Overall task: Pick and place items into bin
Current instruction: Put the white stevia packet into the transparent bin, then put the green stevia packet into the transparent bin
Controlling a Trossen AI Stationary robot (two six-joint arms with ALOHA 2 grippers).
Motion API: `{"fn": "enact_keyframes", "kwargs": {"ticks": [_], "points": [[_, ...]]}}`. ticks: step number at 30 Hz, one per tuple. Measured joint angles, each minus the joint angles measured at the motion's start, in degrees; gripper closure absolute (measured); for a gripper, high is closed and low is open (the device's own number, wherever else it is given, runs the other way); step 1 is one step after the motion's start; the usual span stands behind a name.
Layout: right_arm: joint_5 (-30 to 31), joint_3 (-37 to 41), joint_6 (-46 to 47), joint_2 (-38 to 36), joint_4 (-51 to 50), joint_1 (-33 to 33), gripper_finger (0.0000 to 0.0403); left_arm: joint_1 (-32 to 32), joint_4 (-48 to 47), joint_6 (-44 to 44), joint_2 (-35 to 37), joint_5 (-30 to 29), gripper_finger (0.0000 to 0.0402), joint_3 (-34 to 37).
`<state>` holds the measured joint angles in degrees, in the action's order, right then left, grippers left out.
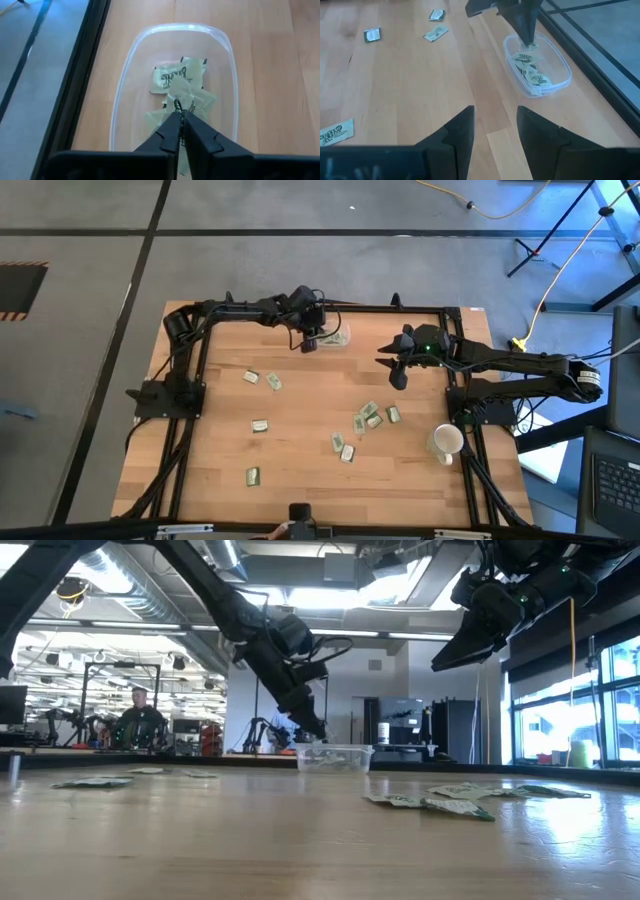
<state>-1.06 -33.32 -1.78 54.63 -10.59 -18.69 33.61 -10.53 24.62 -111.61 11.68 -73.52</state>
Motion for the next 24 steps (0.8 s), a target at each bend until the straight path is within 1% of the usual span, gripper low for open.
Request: {"fn": "enact_keyframes", "kwargs": {"ticks": [12,15,18,21,24], "points": [[0.0,0.0,0.0,0.0,-0.69,-0.01,0.0251,-0.17,-0.42,0.17,0.28,-0.13,0.0318,-0.02],[0.0,0.0,0.13,0.0,-1.52,-0.01,0.0251,-0.17,-4.1,3.93,3.16,-0.16,0.0309,0.0],[0.0,0.0,0.17,0.0,-1.79,-0.01,0.0251,-0.53,-10.65,8.43,7.35,-0.43,0.0305,-0.02],[0.0,0.0,0.09,0.0,-1.77,-0.01,0.0251,-1.48,-17.63,10.16,11.51,-0.7,0.0304,-0.02],[0.0,0.0,0.09,0.0,-1.6,0.0,0.0251,-3.11,-25.44,10.12,15.0,-1.5,0.0306,-0.06]]}}
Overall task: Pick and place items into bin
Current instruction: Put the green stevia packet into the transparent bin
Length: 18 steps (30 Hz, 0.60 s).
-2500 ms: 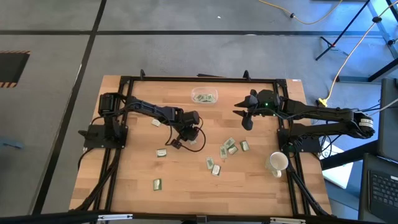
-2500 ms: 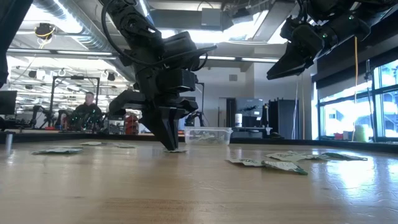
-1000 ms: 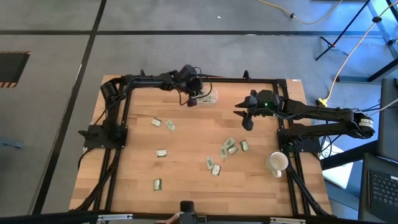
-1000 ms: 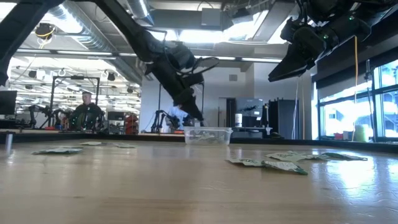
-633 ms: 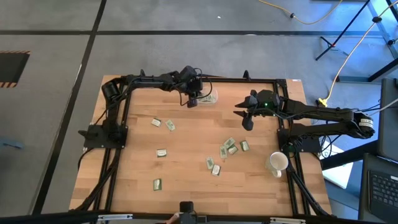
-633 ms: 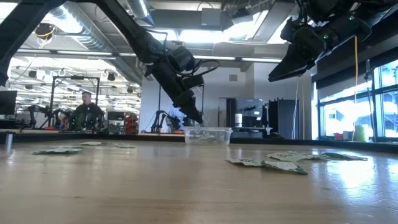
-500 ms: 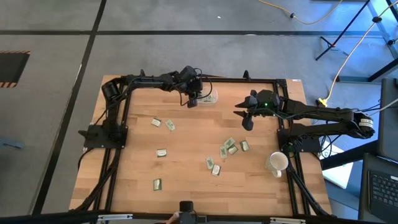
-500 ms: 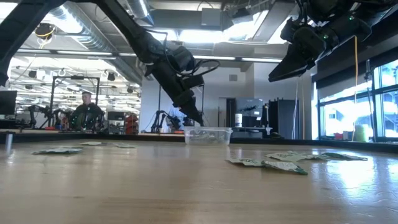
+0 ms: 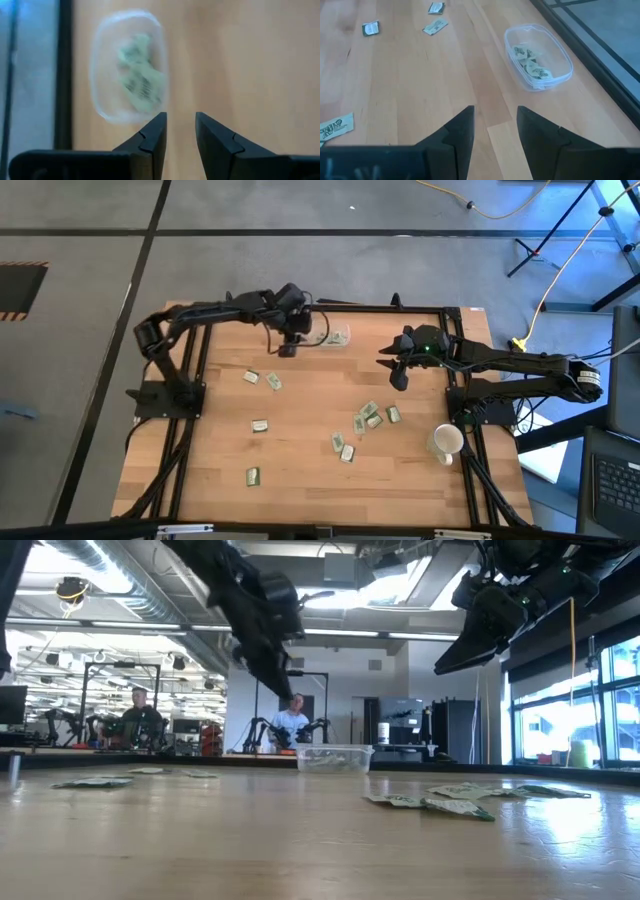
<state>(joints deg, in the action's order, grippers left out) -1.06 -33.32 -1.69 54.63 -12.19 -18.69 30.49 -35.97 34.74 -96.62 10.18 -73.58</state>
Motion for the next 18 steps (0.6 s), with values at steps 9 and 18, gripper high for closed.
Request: {"fn": "enact_keyframes", "kwargs": {"ticks": [9,18], "points": [[-0.02,0.0,0.06,0.0,0.02,0.0,0.0251,-5.09,-21.54,-11.22,4.16,-9.08,0.0308,0.06],[-0.02,0.0,-0.01,0.0,-0.13,-0.01,0.0251,-4.41,-21.1,-19.92,8.18,-5.48,0.0309,10.59]]}}
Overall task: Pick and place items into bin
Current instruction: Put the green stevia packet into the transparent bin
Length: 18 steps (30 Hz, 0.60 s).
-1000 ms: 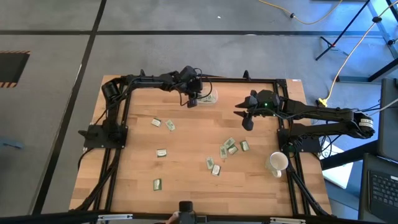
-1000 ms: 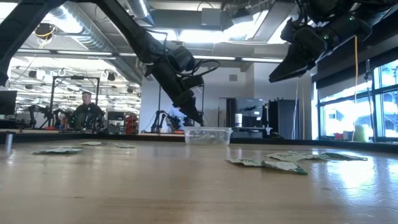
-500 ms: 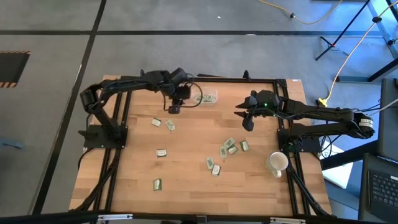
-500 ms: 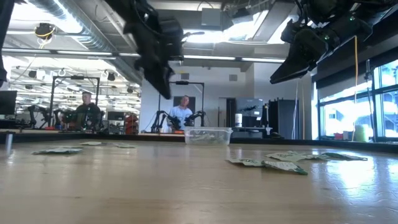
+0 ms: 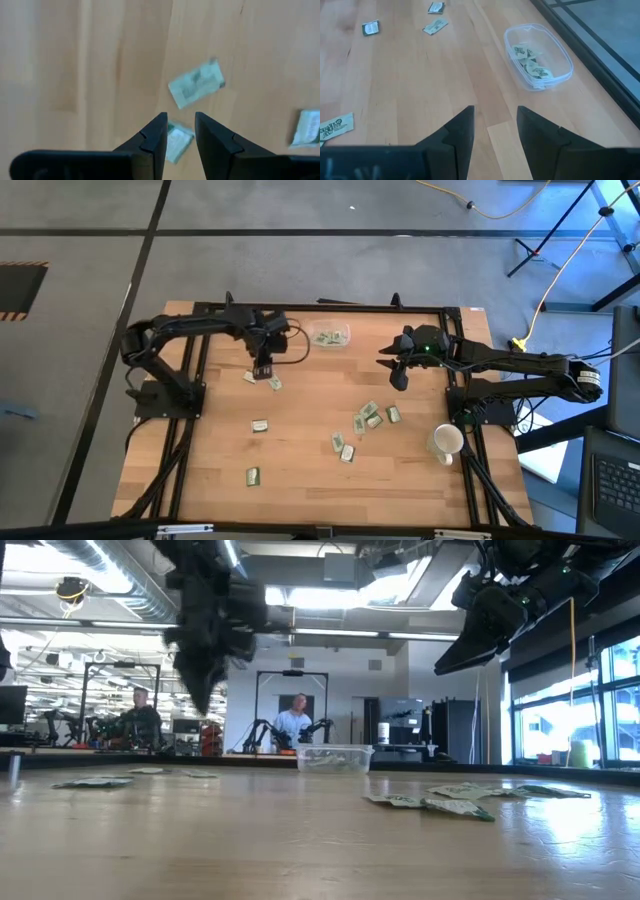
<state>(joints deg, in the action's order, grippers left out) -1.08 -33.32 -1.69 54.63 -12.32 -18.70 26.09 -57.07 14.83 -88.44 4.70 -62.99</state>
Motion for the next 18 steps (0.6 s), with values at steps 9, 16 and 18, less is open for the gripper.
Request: {"fn": "enact_keyframes", "kwargs": {"ticks": [9,16,18], "points": [[0.02,0.0,-0.09,0.0,0.17,0.01,0.0251,-0.28,10.3,-8.92,8.25,-5.81,0.0309,17.67],[0.0,0.0,0.02,0.0,0.94,0.0,0.0251,-0.28,16.2,-9.76,8.77,-6.73,0.0309,24.72],[0.02,0.0,0.07,0.0,0.96,0.02,0.0251,-0.28,17.77,-9.72,8.73,-6.72,0.0309,25.63]]}}
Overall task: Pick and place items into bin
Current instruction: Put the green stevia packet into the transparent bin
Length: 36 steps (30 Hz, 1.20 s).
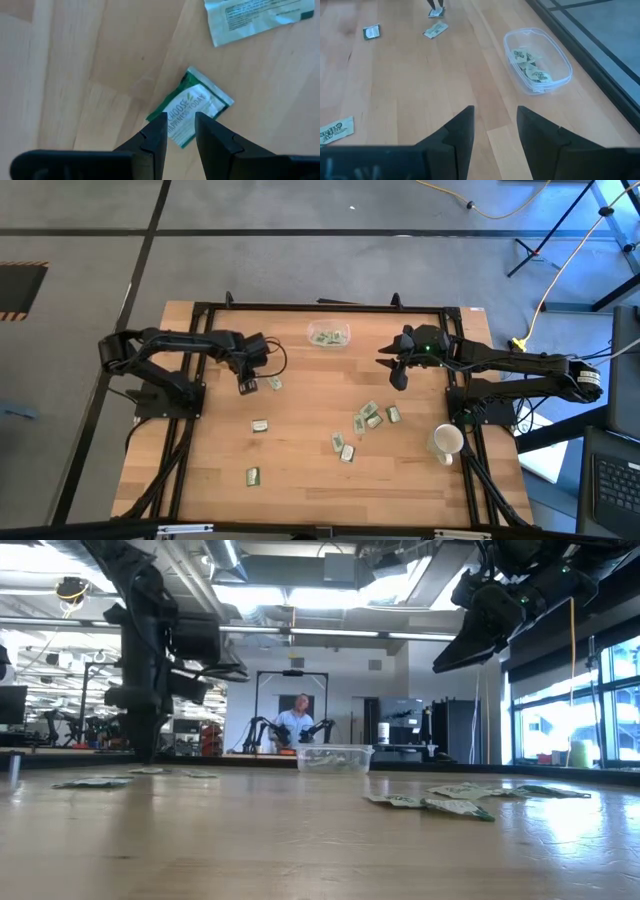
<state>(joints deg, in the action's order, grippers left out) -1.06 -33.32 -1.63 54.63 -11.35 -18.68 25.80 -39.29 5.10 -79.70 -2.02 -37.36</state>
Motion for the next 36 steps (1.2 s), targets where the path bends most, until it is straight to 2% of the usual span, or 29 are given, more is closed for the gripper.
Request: {"fn": "enact_keyframes", "kwargs": {"ticks": [10,23,32,36], "points": [[0.0,0.0,0.07,0.0,0.44,-0.02,0.0251,-0.04,1.82,0.09,-0.68,-2.0,0.0313,2.07],[0.0,0.0,-0.02,0.0,0.42,-0.02,0.0251,0.0,1.57,0.15,-0.85,-2.99,0.0377,1.33],[0.0,0.0,-0.07,0.0,0.39,-0.02,0.0251,0.08,2.22,0.17,-0.92,-2.24,0.0387,-5.72],[0.0,0.0,-0.09,0.0,0.39,-0.02,0.0251,0.24,8.0,0.17,-0.89,-2.21,0.0387,-11.27]]}}
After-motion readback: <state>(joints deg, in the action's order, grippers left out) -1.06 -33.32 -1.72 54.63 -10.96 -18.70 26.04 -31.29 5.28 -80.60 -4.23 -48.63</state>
